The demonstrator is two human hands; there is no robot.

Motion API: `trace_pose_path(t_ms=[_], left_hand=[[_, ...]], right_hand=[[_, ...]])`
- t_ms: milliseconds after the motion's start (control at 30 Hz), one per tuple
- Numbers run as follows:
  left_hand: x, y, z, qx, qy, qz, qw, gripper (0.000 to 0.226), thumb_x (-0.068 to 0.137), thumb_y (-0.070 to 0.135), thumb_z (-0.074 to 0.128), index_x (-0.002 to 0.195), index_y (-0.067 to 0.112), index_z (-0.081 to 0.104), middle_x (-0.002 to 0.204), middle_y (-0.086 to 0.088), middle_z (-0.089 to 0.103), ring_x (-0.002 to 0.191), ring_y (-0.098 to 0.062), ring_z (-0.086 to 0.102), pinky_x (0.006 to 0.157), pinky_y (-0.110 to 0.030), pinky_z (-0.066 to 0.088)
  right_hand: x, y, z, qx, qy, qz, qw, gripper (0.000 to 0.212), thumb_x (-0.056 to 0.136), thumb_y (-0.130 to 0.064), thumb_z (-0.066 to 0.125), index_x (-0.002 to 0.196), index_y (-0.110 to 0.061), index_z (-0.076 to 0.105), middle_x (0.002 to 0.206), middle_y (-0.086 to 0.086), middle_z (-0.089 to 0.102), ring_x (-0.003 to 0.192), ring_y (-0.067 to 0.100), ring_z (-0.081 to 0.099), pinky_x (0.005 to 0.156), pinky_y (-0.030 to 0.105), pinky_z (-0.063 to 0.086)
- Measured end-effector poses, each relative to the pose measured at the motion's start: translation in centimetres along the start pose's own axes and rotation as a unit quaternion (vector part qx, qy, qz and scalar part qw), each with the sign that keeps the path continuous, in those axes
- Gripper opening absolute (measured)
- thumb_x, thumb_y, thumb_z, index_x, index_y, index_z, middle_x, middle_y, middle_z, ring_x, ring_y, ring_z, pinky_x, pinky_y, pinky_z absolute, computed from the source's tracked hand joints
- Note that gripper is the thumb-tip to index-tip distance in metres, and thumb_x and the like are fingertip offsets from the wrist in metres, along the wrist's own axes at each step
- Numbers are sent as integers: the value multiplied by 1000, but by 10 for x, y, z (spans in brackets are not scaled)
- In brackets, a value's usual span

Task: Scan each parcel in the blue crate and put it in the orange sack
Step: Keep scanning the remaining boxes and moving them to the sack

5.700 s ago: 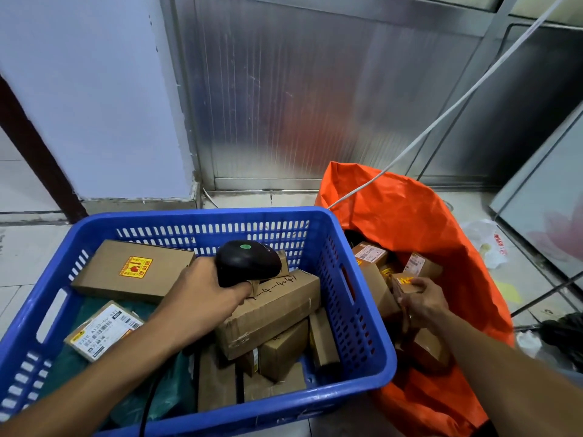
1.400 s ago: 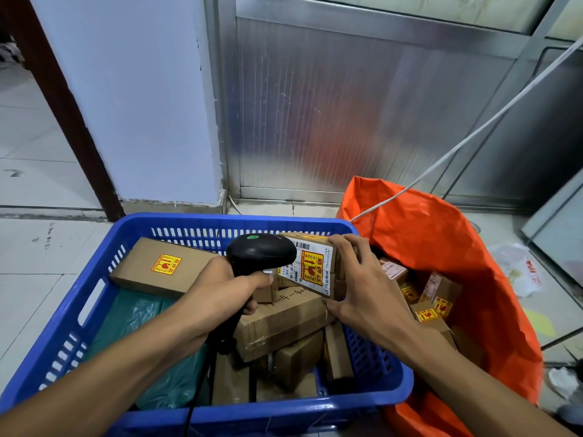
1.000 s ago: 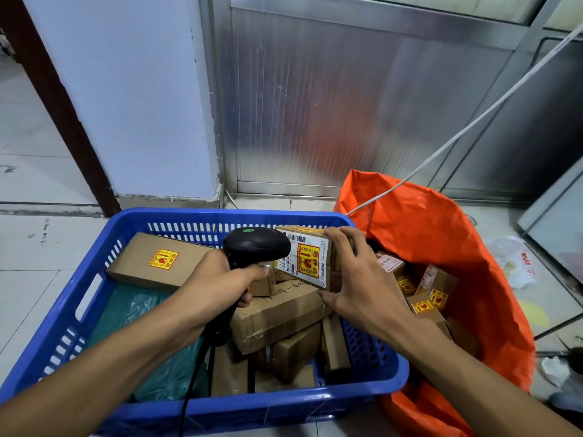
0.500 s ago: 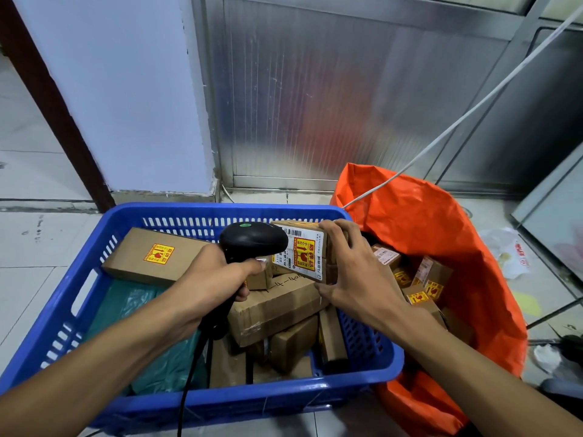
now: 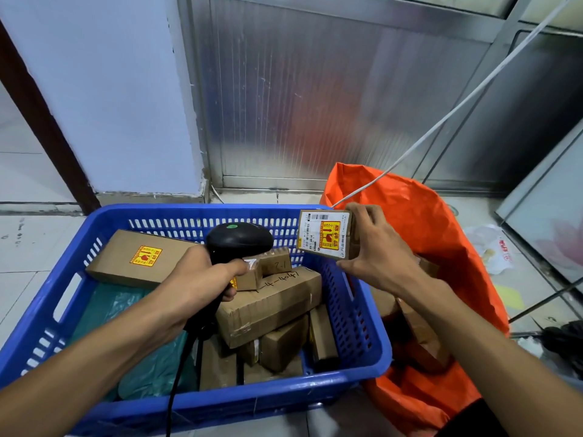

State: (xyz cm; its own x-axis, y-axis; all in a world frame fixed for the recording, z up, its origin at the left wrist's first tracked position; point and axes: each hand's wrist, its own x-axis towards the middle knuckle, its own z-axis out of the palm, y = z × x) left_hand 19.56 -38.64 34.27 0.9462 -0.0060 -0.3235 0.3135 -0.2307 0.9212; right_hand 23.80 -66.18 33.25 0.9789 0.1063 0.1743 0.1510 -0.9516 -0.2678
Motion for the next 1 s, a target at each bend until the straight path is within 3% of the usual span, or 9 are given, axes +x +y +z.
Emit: trace_pose_path(t_ms=[167,300,433,500,600,733,900,967,1000], left_hand=[[3,-2,0,7,14,2,1000,8,93,11,65,100,9,67,68,-8,57,58,-16,55,59,-30,49],[5,-5,-1,11,14,-4,1000,9,92,13,67,101,10,68,62,-6,59,57,-16,57,59,-32,49],[5,-6,1,7,16,-6,1000,8,91,10,68,99,12,69,57,1,60,55,-16,57,60,-34,50],[5,-6,3,8,17,-8,1000,9,91,10,68,99,12,69,57,0,61,55,-16,58,62,-36,52],[3,-5,5,11,18,-10,1000,8,91,10,68,99,15,68,65,-5,62,58,-18,59,65,-35,53],[1,-1,8,14,13,-16,1000,8,92,10,67,100,13,67,67,-8,62,58,-18,59,62,-32,52],[-3,2,13,22,9,-18,1000,9,93,8,66,101,12,66,72,-10,62,57,-17,58,55,-26,50],[-3,2,13,30,8,-20,999,11,93,9,66,103,12,66,73,-10,63,56,-15,59,51,-23,49],[-3,2,13,33,7,-21,999,11,93,9,66,104,12,66,74,-10,64,57,-16,59,51,-23,48]], right_hand=[[11,35,-26,-7,-23,112,993,101,61,-39,91,144,-25,34,136,6,45,115,33,59,90,49,54],[16,70,-43,12,-21,204,979,102,60,-42,92,142,-16,39,133,12,52,118,33,56,96,42,49],[14,103,-46,92,-10,314,945,79,54,-47,91,114,-18,49,102,6,66,88,28,67,74,47,61],[11,117,-44,134,-16,371,919,72,56,-44,92,108,-10,55,92,9,68,76,26,69,59,42,62],[0,132,-36,235,-25,452,860,53,70,-20,91,105,4,59,98,20,65,74,27,66,35,29,52],[-21,157,-20,303,-32,528,793,60,71,-17,89,115,2,53,121,22,59,101,34,63,60,46,60],[-40,167,-13,344,-17,576,741,43,85,-15,78,113,-2,47,114,17,53,101,31,56,88,54,56],[-41,172,-9,340,9,592,730,50,85,-16,79,119,-1,46,113,18,53,98,31,57,81,52,58],[-41,174,-7,332,28,600,727,60,83,-17,81,126,0,43,114,19,53,96,32,59,70,50,60]])
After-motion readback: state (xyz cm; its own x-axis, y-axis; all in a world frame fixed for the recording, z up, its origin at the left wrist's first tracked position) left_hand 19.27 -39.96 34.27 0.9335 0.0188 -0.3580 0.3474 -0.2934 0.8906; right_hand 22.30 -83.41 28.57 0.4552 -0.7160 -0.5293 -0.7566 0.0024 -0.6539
